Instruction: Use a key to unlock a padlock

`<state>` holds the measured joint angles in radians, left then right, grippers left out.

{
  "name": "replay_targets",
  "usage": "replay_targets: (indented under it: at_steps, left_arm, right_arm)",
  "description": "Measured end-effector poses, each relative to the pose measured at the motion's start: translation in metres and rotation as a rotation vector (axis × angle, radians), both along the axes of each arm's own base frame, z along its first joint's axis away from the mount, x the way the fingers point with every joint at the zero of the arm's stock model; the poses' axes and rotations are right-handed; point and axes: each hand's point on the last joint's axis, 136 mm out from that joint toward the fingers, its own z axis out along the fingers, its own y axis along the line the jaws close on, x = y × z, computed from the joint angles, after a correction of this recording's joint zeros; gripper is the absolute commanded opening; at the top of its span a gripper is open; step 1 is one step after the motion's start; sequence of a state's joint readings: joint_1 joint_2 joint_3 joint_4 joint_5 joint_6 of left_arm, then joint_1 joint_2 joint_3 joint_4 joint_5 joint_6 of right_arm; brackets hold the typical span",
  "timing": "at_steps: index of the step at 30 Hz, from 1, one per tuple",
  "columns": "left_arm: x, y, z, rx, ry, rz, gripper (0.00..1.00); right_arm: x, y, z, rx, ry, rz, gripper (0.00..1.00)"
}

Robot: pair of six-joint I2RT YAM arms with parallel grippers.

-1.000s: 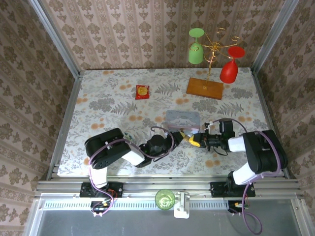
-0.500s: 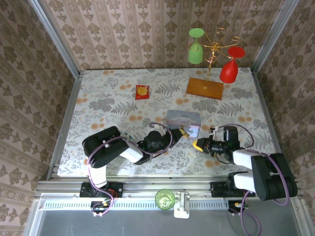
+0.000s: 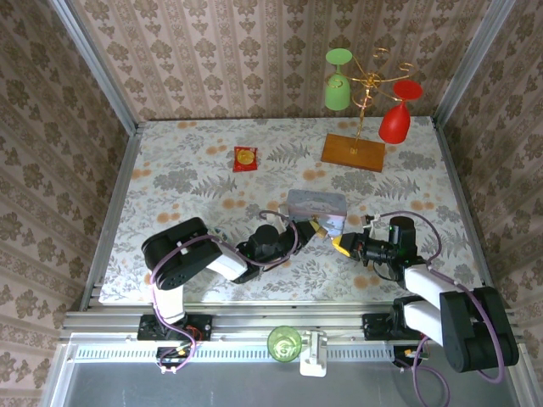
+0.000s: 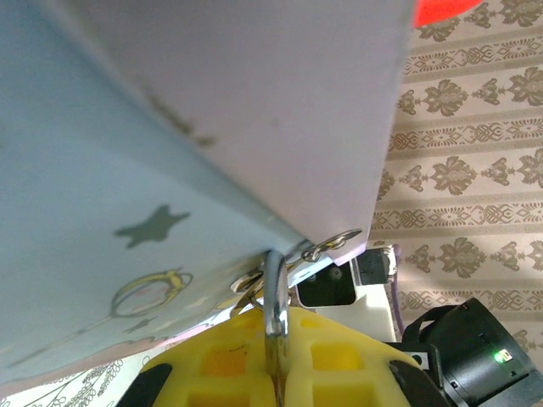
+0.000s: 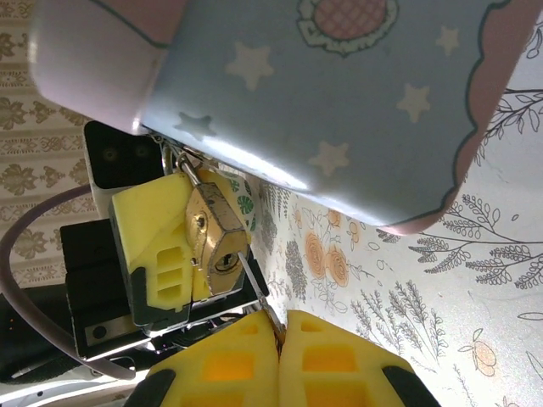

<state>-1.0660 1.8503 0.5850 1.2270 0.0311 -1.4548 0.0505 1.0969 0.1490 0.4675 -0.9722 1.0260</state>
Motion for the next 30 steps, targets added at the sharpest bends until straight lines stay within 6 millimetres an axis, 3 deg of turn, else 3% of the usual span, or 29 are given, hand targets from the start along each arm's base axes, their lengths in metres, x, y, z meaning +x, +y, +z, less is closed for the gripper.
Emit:
replay_targets:
  at_steps: [30]
  left_arm:
    - [-0.0010,-0.0045,0.0082,-0.023,-0.013,-0.006,0.00]
  right_arm:
    - [-0.0038,0.0030,0.0070,0.014,-0.002,0.008,0.00]
